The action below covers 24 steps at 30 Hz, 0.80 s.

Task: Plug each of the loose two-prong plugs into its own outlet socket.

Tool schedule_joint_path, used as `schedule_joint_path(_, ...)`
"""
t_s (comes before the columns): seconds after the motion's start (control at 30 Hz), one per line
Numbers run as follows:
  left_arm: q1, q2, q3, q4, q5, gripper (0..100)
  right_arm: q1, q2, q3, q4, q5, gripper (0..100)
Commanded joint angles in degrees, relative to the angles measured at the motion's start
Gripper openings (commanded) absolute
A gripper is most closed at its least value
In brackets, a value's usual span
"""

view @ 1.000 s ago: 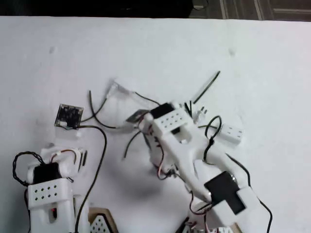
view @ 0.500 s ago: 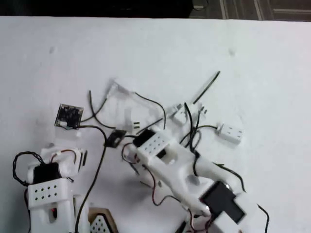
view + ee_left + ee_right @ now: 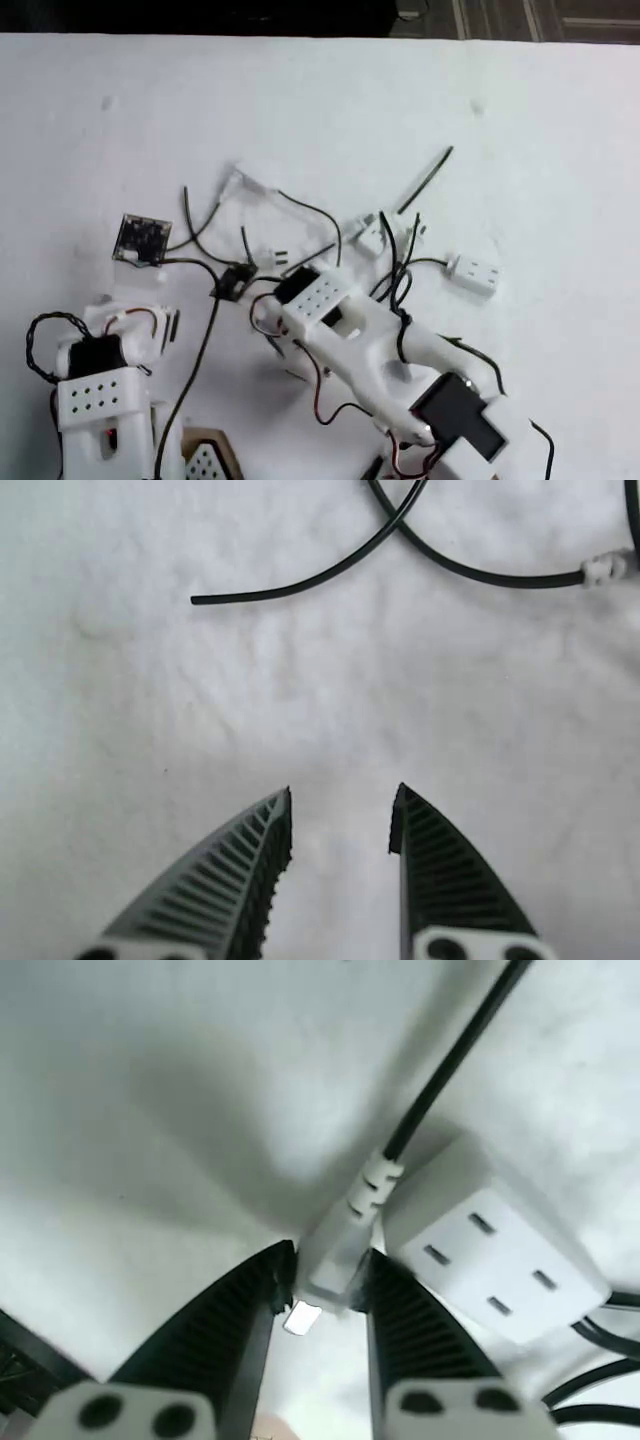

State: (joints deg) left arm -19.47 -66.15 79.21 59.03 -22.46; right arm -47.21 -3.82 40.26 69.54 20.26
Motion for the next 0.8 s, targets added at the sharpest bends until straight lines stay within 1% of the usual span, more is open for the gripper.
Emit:
schedule_joint_path(0.0,-0.13,-0.84,-0.35,-0.79,-0.44,17,0.22,-1.63,-0.53,-0.48,-0.18,6.7)
schedule_joint_path(0.1,-0.13,-0.84,-0.35,-0.79,-0.44,17,0.31,-1.63,-0.53,-0.48,-0.35,6.7)
schedule_joint_path(0.27,-0.13,-0.84,-0.35,-0.79,-0.44,17,0.66,-1.45,-0.44,-3.82,-4.57,6.7)
schedule_joint_path(0.57,-0.13,-0.84,-0.35,-0.7,-0.44,17,0.92,3.12,-0.62,-5.49,-5.01,6.7)
schedule_joint_path(0.67,-0.13,-0.84,-0.35,-0.7,-0.44,17,0.92,2.59,-0.62,-5.23,-5.1,10.4)
schedule_joint_path(0.77,-0.13,-0.84,-0.35,-0.79,-0.44,17,0.92,1.54,-1.14,-3.74,-7.82,15.3)
